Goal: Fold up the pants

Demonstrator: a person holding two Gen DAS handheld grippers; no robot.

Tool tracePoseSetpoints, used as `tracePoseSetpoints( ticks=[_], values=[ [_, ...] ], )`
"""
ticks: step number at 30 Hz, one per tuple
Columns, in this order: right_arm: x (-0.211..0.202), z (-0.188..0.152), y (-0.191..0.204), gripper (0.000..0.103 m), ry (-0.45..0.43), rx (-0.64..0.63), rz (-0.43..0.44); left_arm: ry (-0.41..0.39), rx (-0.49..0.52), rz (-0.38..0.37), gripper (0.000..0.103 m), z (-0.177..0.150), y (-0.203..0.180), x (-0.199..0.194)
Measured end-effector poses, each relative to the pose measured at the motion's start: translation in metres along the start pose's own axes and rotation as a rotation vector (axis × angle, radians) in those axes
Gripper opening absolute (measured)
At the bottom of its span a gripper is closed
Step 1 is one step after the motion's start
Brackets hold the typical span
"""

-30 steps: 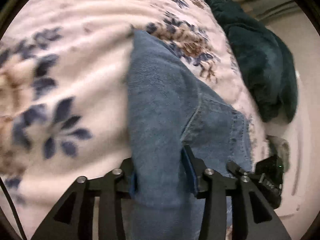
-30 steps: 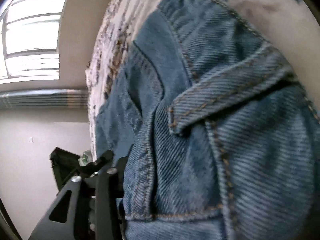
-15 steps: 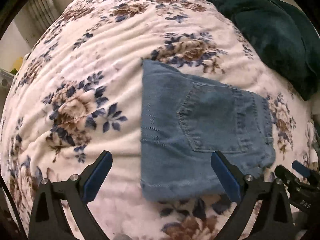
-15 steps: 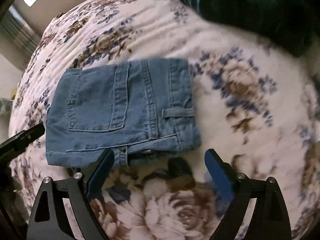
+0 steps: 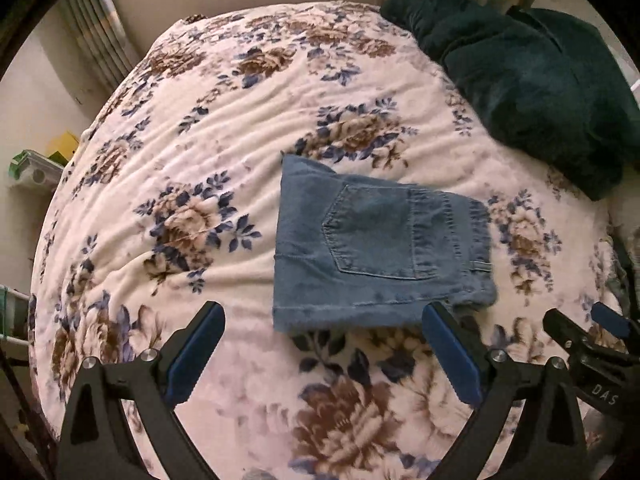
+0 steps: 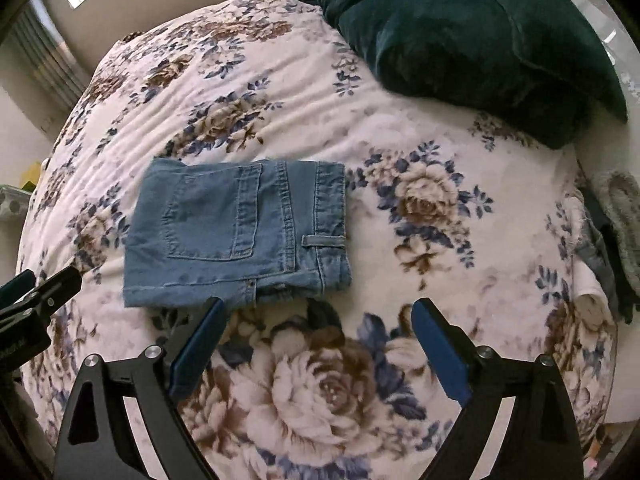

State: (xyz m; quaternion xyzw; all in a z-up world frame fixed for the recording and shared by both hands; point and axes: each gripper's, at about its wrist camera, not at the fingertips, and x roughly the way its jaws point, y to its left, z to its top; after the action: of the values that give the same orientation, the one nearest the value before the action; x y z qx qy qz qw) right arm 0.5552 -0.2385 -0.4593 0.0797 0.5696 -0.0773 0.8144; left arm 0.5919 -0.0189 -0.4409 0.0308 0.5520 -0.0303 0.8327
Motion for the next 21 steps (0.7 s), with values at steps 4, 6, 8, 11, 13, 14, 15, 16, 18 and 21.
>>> tracePoseSetpoints(
  ticks=[4, 6, 8, 11, 13, 14, 15, 16, 18, 21],
  values=[
    [-0.044, -0.009, -0.005, 0.096, -0.03, -0.003, 0.001, -0.02, 0.001, -0.005, 0.101, -0.01, -0.009, -0.041],
    [-0.075, -0.016, -0.005, 0.096, -0.061, -0.011, -0.013, -0.041, 0.005, -0.001, 0.101, -0.018, -0.012, -0.068],
    [-0.1, -0.024, -0.006, 0.096, -0.08, -0.015, -0.015, -0.056, 0.01, -0.001, 0.101, -0.025, -0.013, -0.091],
    [-0.146, -0.039, -0.008, 0.096, -0.117, -0.022, -0.018, -0.089, 0.014, 0.0, 0.101, -0.038, -0.012, -0.131],
    [-0.176, -0.052, -0.008, 0.096, -0.137, -0.028, -0.025, -0.108, 0.014, -0.002, 0.101, -0.048, -0.01, -0.159],
    [-0.194, -0.06, -0.008, 0.096, -0.142, -0.026, -0.017, -0.114, 0.01, -0.008, 0.101, -0.052, -0.009, -0.17],
    [-0.208, -0.067, -0.007, 0.096, -0.142, -0.024, -0.015, -0.121, 0.002, -0.009, 0.101, -0.058, -0.006, -0.186],
    [-0.222, -0.074, -0.006, 0.096, -0.146, -0.023, -0.01, -0.127, -0.002, -0.014, 0.101, -0.063, -0.004, -0.199],
    [-0.253, -0.09, -0.003, 0.096, -0.165, -0.027, -0.008, -0.155, -0.007, -0.015, 0.101, -0.073, 0.0, -0.228],
    [-0.297, -0.114, 0.0, 0.096, -0.2, -0.032, -0.013, -0.197, -0.002, -0.014, 0.101, -0.089, 0.005, -0.271]
  ],
)
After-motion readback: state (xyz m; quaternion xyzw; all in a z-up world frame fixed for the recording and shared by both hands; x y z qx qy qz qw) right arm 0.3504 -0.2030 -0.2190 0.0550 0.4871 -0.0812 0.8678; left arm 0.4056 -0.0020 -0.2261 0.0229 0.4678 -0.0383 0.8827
